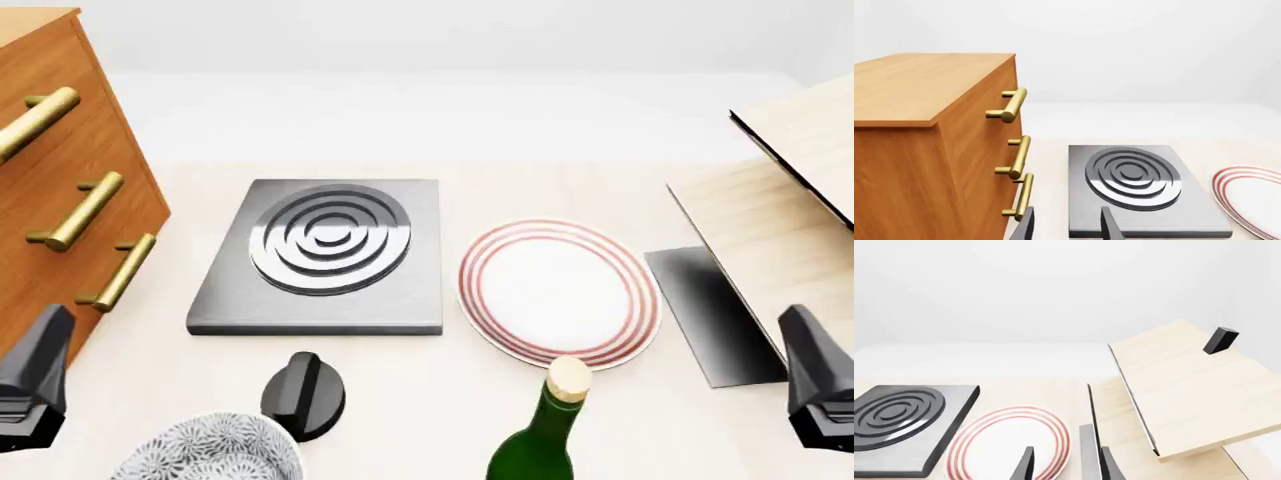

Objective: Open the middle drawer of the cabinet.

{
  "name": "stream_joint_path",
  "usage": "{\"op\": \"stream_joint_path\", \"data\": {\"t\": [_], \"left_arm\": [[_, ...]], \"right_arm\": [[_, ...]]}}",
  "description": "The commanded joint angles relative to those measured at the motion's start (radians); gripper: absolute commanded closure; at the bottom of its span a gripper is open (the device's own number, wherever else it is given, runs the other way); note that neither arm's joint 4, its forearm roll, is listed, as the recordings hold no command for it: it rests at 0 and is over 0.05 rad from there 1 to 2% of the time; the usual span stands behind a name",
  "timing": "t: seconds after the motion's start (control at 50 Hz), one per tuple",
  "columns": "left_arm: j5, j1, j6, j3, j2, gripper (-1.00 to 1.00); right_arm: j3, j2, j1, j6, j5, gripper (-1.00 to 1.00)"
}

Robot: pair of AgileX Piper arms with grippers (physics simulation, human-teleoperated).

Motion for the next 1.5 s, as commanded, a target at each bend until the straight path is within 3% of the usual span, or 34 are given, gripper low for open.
{"op": "stream_joint_path", "data": {"t": [0.02,0.22,0.24,0.26,0.72,1.02,1.5], "left_arm": [[-0.001,0.001,-0.001,-0.002,0.006,-1.00],[-0.008,0.012,-0.002,-0.001,0.017,-1.00],[-0.020,-0.123,-0.285,0.002,0.014,-1.00],[0.000,0.002,0.002,-0.001,0.005,-1.00],[-0.032,0.001,0.028,0.001,0.031,-1.00],[-0.058,-0.048,0.124,-0.019,0.046,-1.00],[-0.095,-0.115,0.321,-0.155,0.170,-1.00]], "right_arm": [[-0.002,0.009,0.003,0.000,-0.004,-1.00],[-0.002,0.006,0.004,0.000,0.003,-1.00],[-0.002,0.004,0.004,0.000,0.005,-1.00],[-0.002,0.004,0.004,0.000,0.005,-1.00],[-0.002,0.004,0.004,0.000,0.005,-1.00],[-0.002,0.004,0.004,0.000,0.005,-1.00],[-0.002,0.004,0.004,0.000,0.005,-1.00]]}}
